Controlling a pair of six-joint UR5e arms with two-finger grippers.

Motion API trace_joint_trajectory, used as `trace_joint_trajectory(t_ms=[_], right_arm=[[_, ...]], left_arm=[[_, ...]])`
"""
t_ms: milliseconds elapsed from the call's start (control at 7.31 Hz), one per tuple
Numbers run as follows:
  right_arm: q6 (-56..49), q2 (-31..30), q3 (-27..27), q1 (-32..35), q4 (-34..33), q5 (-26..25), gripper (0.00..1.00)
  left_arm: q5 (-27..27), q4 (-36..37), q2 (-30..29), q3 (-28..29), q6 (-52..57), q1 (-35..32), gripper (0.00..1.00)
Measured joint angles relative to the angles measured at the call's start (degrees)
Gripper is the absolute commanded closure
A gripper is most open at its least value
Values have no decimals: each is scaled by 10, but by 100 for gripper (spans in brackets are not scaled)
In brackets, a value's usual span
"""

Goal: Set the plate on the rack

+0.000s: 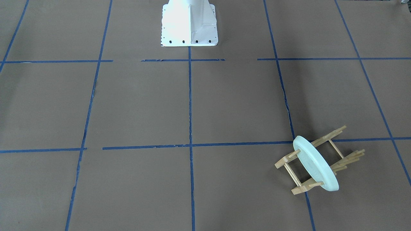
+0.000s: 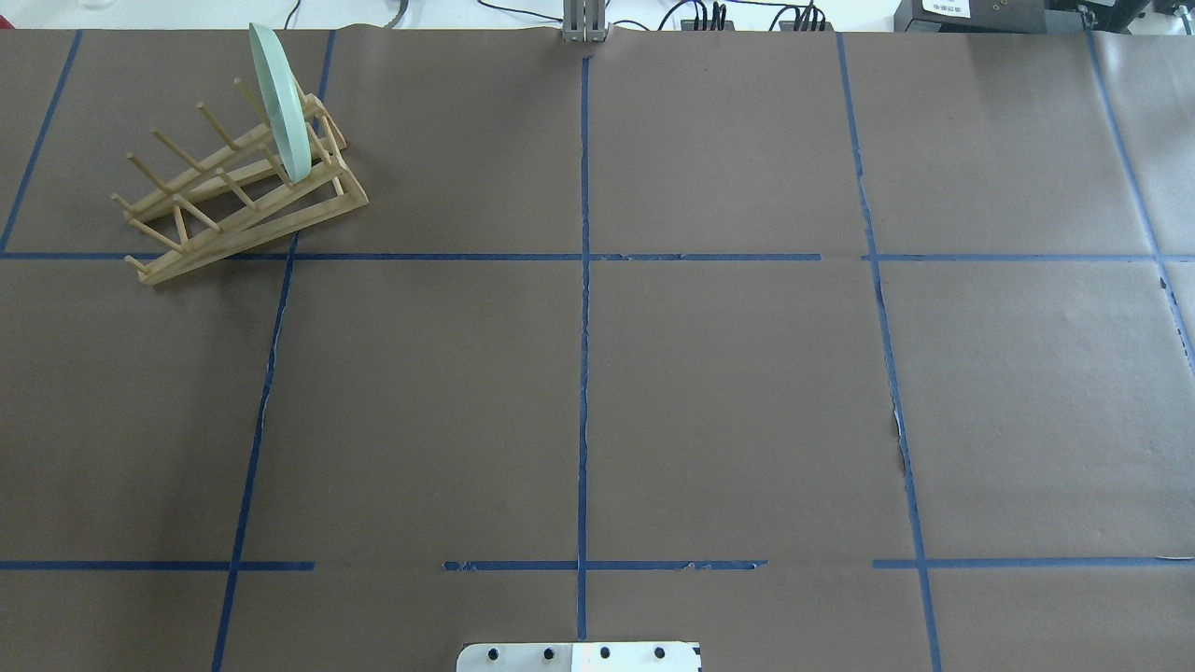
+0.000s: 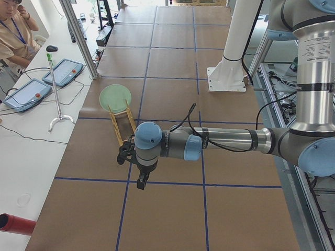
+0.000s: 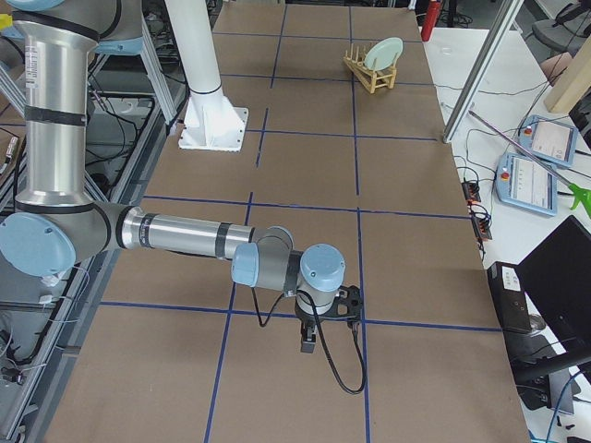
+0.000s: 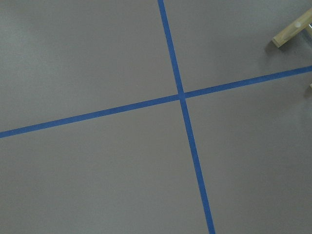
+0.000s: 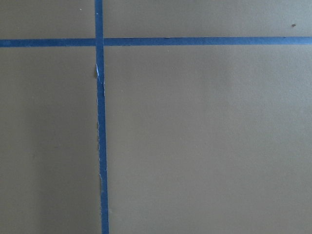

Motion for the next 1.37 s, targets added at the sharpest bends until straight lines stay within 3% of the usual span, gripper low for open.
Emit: trace_joint_trajectory(t_ms=[1368], right_arm=[[0, 0, 0, 0, 0, 0, 0]], left_arm=[[4, 29, 1, -5, 3, -2, 0]])
